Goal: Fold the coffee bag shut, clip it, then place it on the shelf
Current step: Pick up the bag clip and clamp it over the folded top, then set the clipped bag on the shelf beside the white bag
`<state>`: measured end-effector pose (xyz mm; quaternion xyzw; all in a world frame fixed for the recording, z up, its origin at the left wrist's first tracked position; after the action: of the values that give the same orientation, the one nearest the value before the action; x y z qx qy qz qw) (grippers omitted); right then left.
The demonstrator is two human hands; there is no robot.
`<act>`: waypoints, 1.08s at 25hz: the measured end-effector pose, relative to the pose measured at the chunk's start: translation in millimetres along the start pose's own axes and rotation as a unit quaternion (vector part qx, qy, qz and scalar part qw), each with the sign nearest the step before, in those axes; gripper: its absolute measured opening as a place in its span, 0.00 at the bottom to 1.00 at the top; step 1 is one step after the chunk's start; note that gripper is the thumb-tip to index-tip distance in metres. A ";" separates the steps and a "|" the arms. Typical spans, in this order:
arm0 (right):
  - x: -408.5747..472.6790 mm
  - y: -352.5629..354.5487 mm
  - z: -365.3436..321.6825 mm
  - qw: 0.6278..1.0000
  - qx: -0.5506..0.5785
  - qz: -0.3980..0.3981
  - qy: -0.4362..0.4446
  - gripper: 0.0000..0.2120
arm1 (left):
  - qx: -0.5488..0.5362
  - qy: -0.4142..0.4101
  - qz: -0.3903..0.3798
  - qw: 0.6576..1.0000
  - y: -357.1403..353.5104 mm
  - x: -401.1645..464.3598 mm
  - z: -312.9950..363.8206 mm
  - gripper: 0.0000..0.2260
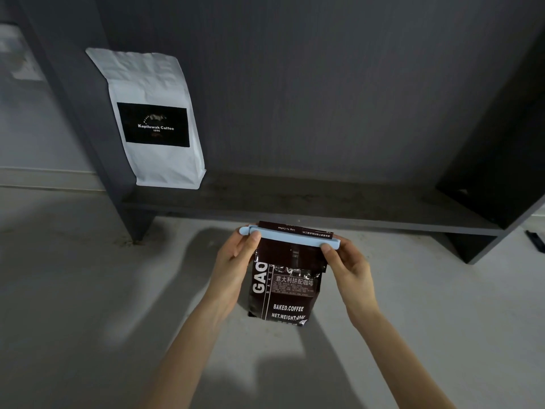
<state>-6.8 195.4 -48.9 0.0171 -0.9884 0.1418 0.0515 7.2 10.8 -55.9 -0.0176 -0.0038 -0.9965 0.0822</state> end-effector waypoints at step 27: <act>-21.5 -3.5 44.4 0.978 -0.209 0.015 0.006 0.21 | 0.203 -0.004 -0.065 0.977 12.5 -21.6 -50.1 0.18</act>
<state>10.4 179.9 -92.6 -0.0101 -0.9960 -0.0666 0.0579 28.8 1.5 -106.7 -0.0037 -0.2076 -0.9780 0.0189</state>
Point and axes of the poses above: each hand's wrist, its own x-axis towards the middle knuckle, its own y-axis out of the back of the hand, z = x × y, the point moved 4 cm from there along x, towards the middle knuckle, and after that the axes turned 12 degrees about x, right-handed, at the moved point
